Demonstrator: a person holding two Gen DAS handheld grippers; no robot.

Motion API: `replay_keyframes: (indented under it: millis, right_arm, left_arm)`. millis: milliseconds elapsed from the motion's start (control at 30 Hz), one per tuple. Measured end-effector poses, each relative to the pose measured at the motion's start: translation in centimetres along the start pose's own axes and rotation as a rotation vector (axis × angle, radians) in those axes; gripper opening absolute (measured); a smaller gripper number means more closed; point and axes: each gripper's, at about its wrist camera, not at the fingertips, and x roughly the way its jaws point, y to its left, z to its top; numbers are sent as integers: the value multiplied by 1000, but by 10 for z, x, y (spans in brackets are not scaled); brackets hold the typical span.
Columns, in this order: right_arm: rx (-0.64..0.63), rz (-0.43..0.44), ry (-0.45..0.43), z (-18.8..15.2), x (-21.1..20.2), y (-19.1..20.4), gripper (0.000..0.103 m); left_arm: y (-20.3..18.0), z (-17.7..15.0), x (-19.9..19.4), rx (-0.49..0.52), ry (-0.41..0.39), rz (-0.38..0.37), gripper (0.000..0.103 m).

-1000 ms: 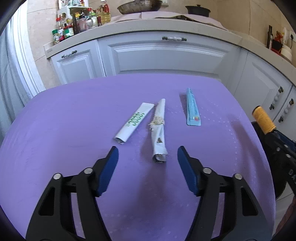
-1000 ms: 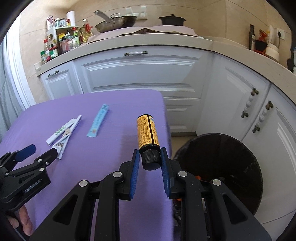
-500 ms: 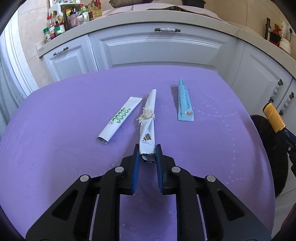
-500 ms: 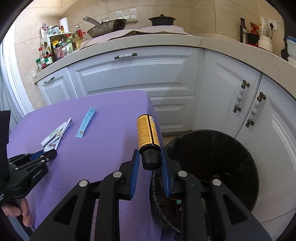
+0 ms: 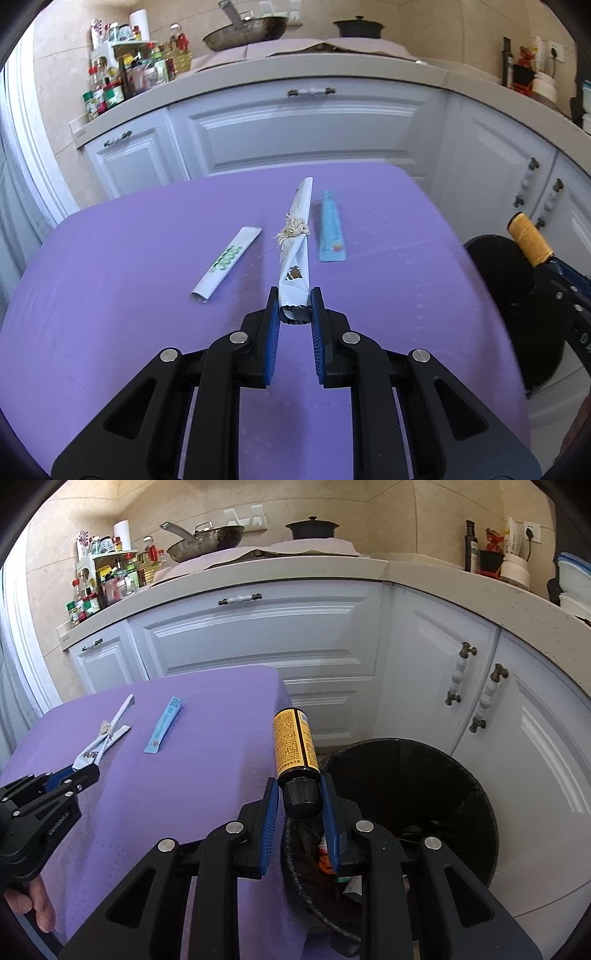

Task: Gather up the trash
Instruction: 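Lift the amber bottle with the right gripper while the left grasps the white-and-clear tube, then carry both items over the bin and open both grippers to drop them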

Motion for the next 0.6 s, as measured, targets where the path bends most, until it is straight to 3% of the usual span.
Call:
replay_keyframes:
  millis: [600]
  right_arm:
    - [90, -140, -42, -14, -42, -65, 24]
  left_arm:
    - [-85, -6, -44, 143, -56, -171, 16]
